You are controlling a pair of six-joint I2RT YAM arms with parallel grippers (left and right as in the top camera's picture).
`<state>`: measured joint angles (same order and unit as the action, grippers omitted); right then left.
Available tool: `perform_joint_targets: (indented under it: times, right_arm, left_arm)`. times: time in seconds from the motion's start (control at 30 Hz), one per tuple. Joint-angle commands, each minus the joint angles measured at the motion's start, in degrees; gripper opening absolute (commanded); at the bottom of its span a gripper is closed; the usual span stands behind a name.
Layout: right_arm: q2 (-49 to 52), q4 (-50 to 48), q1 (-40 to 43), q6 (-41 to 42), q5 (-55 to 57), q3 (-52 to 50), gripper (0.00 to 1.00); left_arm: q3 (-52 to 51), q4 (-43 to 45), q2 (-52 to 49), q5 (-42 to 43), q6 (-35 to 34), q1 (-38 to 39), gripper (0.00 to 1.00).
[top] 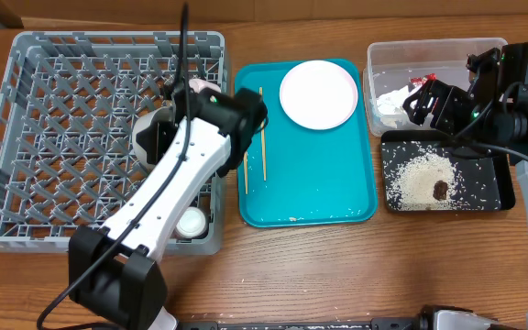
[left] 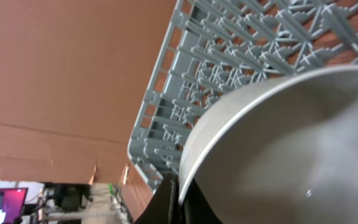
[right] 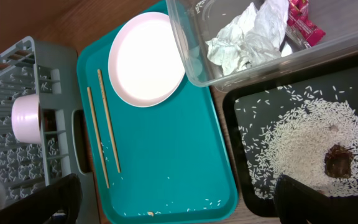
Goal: Sort waste into correct bins and load items into the dishwasher
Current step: 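Reach the left gripper to the large white plate and grasp its rim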
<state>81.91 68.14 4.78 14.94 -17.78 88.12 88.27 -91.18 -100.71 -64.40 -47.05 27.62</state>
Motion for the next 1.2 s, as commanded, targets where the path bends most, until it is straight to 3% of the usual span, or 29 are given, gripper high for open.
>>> perform_joint_targets:
  times: [0.0, 0.3, 0.57, 0.7, 0.9, 1.17]
  right_arm:
    - [-0.35, -0.33, -0.20, -0.17, 0.17, 0.00, 1.00]
    - [-0.35, -0.33, -0.20, -0.20, 0.20, 0.00, 1.00]
    - [-0.35, -0.33, -0.20, -0.20, 0.20, 0.00, 1.00]
    - [-0.35, -0.33, -0.20, -0.20, 0.17, 0.00, 1.00]
    - [-0.35, -0.33, -0.20, -0.20, 0.20, 0.00, 1.00]
    - [-0.35, -0.33, -0.20, -0.20, 0.20, 0.00, 1.00]
  left_arm:
    - [-6.43, 3.93, -0.15, -7.02, -3.54, 0.07, 0.04]
    - [-12.92, 13.38, -0.17, -11.28, -1.38, 0.66, 0.04]
    - [-15.17, 14.80, -0.22, -10.82, 0.79, 2.80, 0.04]
    - [-21.73, 17.07, -0.22, -16.20, 0.55, 3.69, 0.04]
    - [-23.54, 17.55, -0.22, -22.99, 0.79, 3.13, 0.04]
    - [-23.54, 19.52, -0.22, -14.53, 0.76, 5.44, 0.04]
